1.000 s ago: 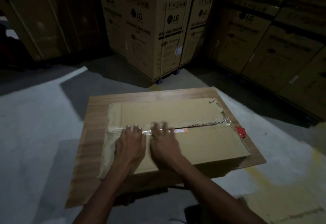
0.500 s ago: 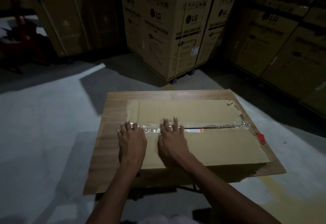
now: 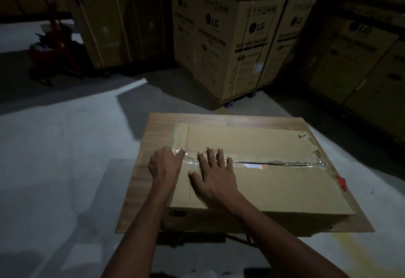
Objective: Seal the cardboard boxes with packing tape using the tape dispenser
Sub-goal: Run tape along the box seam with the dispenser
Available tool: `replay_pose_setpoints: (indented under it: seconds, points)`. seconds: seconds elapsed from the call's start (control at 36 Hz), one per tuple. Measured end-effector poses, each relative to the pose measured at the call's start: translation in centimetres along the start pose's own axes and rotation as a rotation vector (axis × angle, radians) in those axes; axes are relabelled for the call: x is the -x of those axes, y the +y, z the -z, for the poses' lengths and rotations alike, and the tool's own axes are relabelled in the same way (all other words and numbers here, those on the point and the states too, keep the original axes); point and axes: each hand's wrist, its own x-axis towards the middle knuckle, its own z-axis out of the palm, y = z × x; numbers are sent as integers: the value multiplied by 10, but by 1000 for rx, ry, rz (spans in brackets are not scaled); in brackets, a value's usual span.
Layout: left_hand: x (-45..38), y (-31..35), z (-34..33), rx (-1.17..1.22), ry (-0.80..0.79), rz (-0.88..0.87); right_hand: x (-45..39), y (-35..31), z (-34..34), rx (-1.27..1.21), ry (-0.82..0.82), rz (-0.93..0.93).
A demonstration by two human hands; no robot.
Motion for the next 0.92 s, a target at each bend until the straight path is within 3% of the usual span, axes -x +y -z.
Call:
replay_pose_setpoints:
  seconds: [0.25,0.47,0.56,0.64,0.75,0.92]
  points:
    - [-15,-8,-5,4,41,-16,-16,-23,11,-40,13,-90]
    - [-12,-25,-8,148,70,62,-22,-25,4,-23,-2,36]
    - [-10,-36,-13,306,-45,89,-19,-27,7,-30,-15,53]
    - [-5,-47,-15,679,-272,143,-16,-28,9,-28,-19,52]
    - [8,-55,-22,988,-476,152,-13,-27,11,-34,-14,62]
    - [6,-65,-21,975,-432,-42,-15,-28,10,-6,-20,87]
